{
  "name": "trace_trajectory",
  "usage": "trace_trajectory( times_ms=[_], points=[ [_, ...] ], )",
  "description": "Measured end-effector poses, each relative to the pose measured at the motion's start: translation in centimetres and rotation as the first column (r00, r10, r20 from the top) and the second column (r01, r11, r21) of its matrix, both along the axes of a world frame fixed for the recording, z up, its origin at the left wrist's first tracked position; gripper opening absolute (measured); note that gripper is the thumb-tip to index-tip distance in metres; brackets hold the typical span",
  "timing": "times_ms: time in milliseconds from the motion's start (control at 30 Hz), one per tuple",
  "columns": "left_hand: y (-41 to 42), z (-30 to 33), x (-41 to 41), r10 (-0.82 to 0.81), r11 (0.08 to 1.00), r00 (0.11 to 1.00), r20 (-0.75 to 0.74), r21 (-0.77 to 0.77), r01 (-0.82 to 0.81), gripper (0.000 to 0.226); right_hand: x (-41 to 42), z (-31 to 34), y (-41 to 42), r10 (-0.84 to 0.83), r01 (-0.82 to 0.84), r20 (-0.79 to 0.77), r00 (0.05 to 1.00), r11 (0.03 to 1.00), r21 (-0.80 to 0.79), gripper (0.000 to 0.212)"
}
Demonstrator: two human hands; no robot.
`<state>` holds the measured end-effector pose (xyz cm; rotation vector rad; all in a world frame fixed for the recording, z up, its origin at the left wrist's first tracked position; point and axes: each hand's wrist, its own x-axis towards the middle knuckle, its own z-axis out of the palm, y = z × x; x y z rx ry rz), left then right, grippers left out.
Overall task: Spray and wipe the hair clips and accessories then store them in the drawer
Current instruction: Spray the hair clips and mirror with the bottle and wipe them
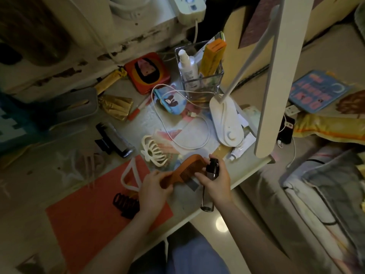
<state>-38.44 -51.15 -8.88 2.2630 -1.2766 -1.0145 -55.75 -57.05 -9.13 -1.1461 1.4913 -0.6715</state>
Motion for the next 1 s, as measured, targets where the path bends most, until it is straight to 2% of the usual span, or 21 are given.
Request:
trace_trajectory(
  times_ms=[433, 633, 733, 833, 1000],
  points=[
    [-0.3, -0.5, -0.7, 0.0, 0.999, 0.997, 0.078, 0.053, -0.004, 0.045, -0.2, -0.1, 0.1, 0.042, -0.044, -0.073, 0.996, 0.999, -0.023, 0.064],
    [-0.3, 0.6, -0.1, 0.015, 1.0, 1.0, -0.006, 0.015, -0.015, 0.051, -0.1, 1.5, 0.6, 0.082, -0.088, -0.12, 0.989, 0.995, -0.046, 0.064],
    [0.1, 1.9, 0.8, 0.028, 0.998, 0.999, 0.022, -0.057, -0.026, 0.047, 0.5, 3.0, 0.7, 0.152, -0.168, -0.173, 0.973, 0.983, -0.078, 0.06],
    [1.0, 3.4, 2.3, 0.038, 0.995, 0.992, 0.122, -0.093, -0.027, 0.051, 1.7, 5.0, 0.9, 0.253, -0.281, -0.198, 0.947, 0.951, -0.132, 0.059],
    [4.6, 5.9, 6.1, 0.186, 0.978, 0.968, 0.17, -0.126, -0.166, 0.052, 5.3, 8.0, 1.9, 0.452, -0.508, -0.254, 0.855, 0.829, -0.234, 0.06]
  ],
)
